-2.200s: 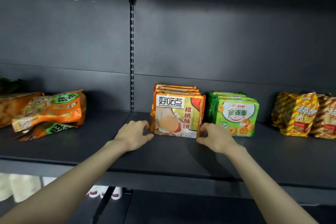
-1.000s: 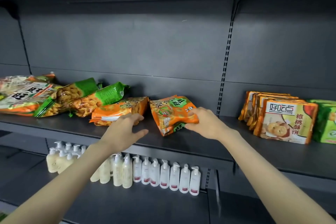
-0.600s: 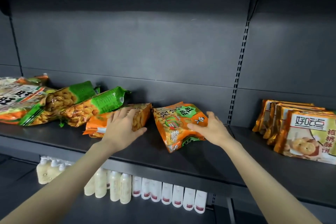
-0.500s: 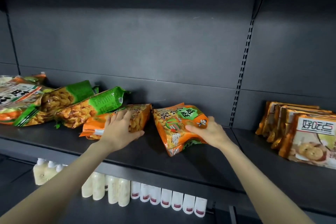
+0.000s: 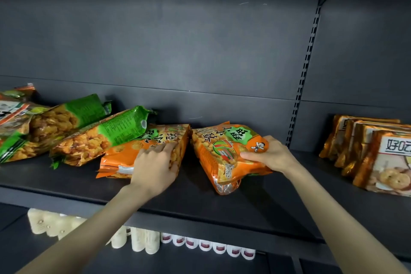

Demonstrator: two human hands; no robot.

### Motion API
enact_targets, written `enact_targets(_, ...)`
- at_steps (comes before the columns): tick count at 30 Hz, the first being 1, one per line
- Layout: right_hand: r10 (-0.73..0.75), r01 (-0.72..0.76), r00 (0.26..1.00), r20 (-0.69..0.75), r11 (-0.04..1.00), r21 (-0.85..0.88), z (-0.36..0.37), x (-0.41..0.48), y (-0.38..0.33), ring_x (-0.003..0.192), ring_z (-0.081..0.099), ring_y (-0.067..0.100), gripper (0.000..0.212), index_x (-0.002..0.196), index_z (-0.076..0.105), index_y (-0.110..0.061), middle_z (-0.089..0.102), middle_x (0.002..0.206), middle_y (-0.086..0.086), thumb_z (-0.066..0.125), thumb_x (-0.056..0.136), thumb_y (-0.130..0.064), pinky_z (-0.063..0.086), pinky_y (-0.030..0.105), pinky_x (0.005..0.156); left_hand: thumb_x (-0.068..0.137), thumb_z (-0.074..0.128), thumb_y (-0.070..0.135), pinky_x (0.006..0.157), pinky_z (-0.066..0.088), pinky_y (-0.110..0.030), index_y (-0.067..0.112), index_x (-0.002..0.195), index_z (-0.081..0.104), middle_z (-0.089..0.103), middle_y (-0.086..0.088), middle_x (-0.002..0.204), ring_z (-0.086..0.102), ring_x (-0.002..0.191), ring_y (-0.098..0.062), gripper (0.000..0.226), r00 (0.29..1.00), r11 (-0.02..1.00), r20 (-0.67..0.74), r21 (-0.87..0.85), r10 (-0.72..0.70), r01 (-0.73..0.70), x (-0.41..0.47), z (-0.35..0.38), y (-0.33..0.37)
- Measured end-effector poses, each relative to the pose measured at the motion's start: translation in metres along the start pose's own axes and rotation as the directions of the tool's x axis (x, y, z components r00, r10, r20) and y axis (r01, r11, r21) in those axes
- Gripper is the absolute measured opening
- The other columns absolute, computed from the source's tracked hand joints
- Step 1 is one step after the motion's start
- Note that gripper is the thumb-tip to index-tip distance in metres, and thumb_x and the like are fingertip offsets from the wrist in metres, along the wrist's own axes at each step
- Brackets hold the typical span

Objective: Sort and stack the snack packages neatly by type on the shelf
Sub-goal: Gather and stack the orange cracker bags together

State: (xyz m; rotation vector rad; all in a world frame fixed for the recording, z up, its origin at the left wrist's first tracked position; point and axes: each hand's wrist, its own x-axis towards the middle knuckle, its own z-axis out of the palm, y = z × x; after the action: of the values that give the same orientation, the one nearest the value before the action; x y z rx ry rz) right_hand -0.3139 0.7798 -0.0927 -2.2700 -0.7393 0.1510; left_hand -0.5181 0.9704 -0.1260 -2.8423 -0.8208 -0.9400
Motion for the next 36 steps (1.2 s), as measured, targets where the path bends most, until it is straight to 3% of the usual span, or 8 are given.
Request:
enact_targets(6,0.069,-0.071,0.997,-0.045,0.996,-0.049,-0.016,-0.016,0.003,0.106,0.057,0.022,0.079,0.123,0.051,-0.02,0.061,0.116,0.001,0.079,0.06,-0.058,0.048,0.037,0.092,0.086,0.057,0.027,0.09,0.044,-0.035,0.021,0.137,0.046,0.06,-0.002,0.13,0.059,0.112,-0.03,0.052,0.993,0.987,-0.006,-0.112,0.116,-0.116,-0.002,0.0,0.0)
enact_targets(13,0.209,-0.209,0.976,-0.052,0.978,0.002,-0.023,-0.051,0.017,0.111,0.056,0.027,0.08,0.126,0.051,-0.018,0.059,0.12,0.004,0.073,0.063,-0.062,0.046,0.042,0.098,0.084,0.056,0.029,0.094,0.045,-0.04,0.014,0.131,0.053,0.06,-0.009,0.13,0.059,0.116,-0.031,0.05,0.965,0.941,0.022,-0.228,0.26,-0.249,-0.003,0.011,0.004)
enact_targets(20,0.232,-0.21,0.967,-0.1,0.958,0.197,-0.039,-0.074,0.024,0.085,0.058,0.017,0.067,0.125,0.054,-0.005,0.06,0.104,0.004,0.081,0.07,-0.031,0.047,0.026,0.07,0.085,0.04,0.048,0.102,0.032,-0.033,0.023,0.136,0.046,0.05,0.0,0.141,0.045,0.131,-0.023,0.058,0.953,0.905,0.062,-0.336,0.297,-0.26,-0.003,0.018,0.002)
enact_targets(24,0.202,-0.172,0.961,-0.191,0.972,0.161,-0.059,-0.085,0.028,0.102,0.058,0.025,0.077,0.131,0.049,-0.005,0.061,0.117,0.011,0.083,0.067,-0.029,0.046,0.031,0.082,0.076,0.025,0.067,0.107,0.022,-0.032,0.028,0.132,0.048,0.049,0.009,0.139,0.041,0.133,-0.016,0.072,0.942,0.872,0.08,-0.409,0.327,-0.268,0.001,0.025,-0.001)
enact_targets(27,0.108,-0.096,0.952,-0.287,0.994,0.057,-0.075,-0.093,0.025,0.112,0.057,0.031,0.081,0.136,0.046,-0.006,0.06,0.122,0.013,0.083,0.068,-0.027,0.044,0.033,0.083,0.078,0.026,0.07,0.113,0.001,-0.041,0.035,0.125,0.054,0.049,0.016,0.136,0.029,0.138,-0.011,0.065,0.982,0.86,0.07,-0.497,0.175,-0.118,-0.003,0.026,0.005)
enact_targets(30,0.001,-0.037,0.941,-0.337,0.994,-0.099,-0.084,-0.095,0.019,0.106,0.06,0.03,0.075,0.133,0.05,-0.008,0.064,0.119,0.012,0.083,0.068,-0.028,0.046,0.031,0.077,0.09,0.043,0.06,0.114,0.007,-0.049,0.027,0.127,0.054,0.042,0.002,0.141,0.026,0.137,-0.021,0.051,0.98,0.814,-0.012,-0.559,-0.198,0.158,-0.014,0.021,0.018)
enact_targets(33,-0.105,0.012,0.926,-0.363,0.968,-0.25,-0.09,-0.094,0.013,0.106,0.062,0.029,0.072,0.132,0.053,-0.017,0.066,0.117,0.008,0.083,0.068,-0.034,0.052,0.04,0.086,0.084,0.058,0.054,0.111,0.02,-0.05,0.004,0.142,0.028,0.019,-0.015,0.151,0.02,0.138,-0.037,0.082,0.828,0.55,0.148,-0.682,-0.542,0.482,-0.011,0.007,0.028)
enact_targets(36,-0.203,0.062,0.921,-0.333,0.919,-0.389,-0.095,-0.094,0.008,0.109,0.06,0.029,0.069,0.133,0.052,-0.027,0.066,0.118,0.004,0.081,0.071,-0.036,0.051,0.042,0.09,0.074,0.072,0.049,0.11,0.024,-0.049,-0.003,0.144,0.016,0.014,-0.019,0.152,0.02,0.138,-0.039,0.104,0.652,0.288,0.295,-0.718,-0.699,0.634,0.004,0.001,0.033)
